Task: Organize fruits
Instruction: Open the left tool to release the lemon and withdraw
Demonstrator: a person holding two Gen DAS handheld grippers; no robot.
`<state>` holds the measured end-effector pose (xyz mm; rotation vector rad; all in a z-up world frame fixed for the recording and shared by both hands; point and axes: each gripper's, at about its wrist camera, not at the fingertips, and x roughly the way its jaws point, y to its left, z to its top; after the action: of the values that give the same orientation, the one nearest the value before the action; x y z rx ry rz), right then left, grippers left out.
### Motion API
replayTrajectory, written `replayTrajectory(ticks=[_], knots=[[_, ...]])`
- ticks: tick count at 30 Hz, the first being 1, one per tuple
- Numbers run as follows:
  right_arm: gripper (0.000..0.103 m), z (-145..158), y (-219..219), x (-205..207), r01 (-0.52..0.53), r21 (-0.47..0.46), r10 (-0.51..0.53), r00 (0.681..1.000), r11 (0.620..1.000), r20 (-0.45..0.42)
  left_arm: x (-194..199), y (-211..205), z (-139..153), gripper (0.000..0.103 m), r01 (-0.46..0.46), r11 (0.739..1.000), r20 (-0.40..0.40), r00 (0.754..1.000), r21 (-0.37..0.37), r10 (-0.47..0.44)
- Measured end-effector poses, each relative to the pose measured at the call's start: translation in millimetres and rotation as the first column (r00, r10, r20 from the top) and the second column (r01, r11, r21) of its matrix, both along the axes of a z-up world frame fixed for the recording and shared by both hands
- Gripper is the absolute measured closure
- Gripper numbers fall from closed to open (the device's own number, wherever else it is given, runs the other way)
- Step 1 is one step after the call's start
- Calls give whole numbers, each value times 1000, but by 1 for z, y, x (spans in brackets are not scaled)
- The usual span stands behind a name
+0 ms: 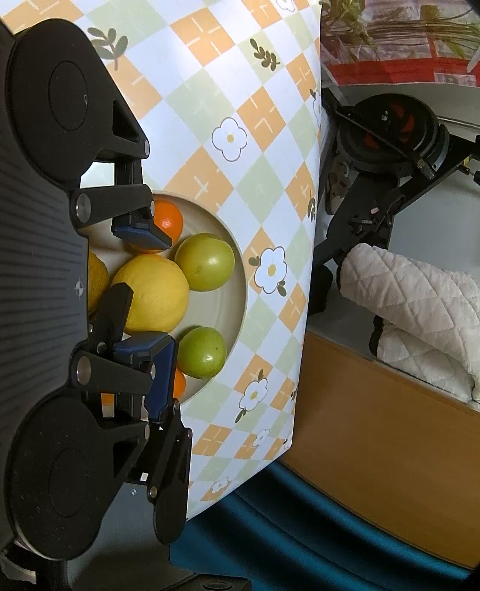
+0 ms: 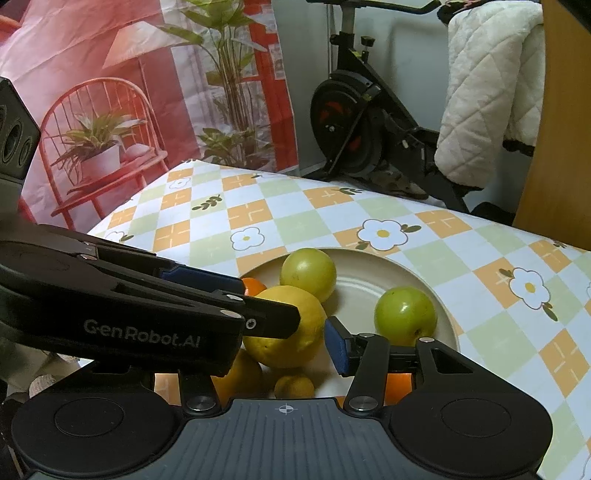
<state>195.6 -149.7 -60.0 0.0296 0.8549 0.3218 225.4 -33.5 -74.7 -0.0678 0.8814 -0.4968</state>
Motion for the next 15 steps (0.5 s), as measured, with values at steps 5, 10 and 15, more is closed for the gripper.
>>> replayTrajectory(ticks=[5, 10, 15], knots=[[50, 3, -4, -7, 19, -5, -19, 1000, 1000, -4, -11, 6, 8, 52, 5, 1000, 32, 999, 26, -6], [48, 12, -11, -23, 48, -10, -48, 999, 999, 9, -29, 15, 20, 51, -1, 999, 80, 997, 43, -3], [48, 22, -15, -47, 71, -13, -71, 997, 997, 26, -54, 21, 29, 51, -9, 997, 130, 991, 78, -2]])
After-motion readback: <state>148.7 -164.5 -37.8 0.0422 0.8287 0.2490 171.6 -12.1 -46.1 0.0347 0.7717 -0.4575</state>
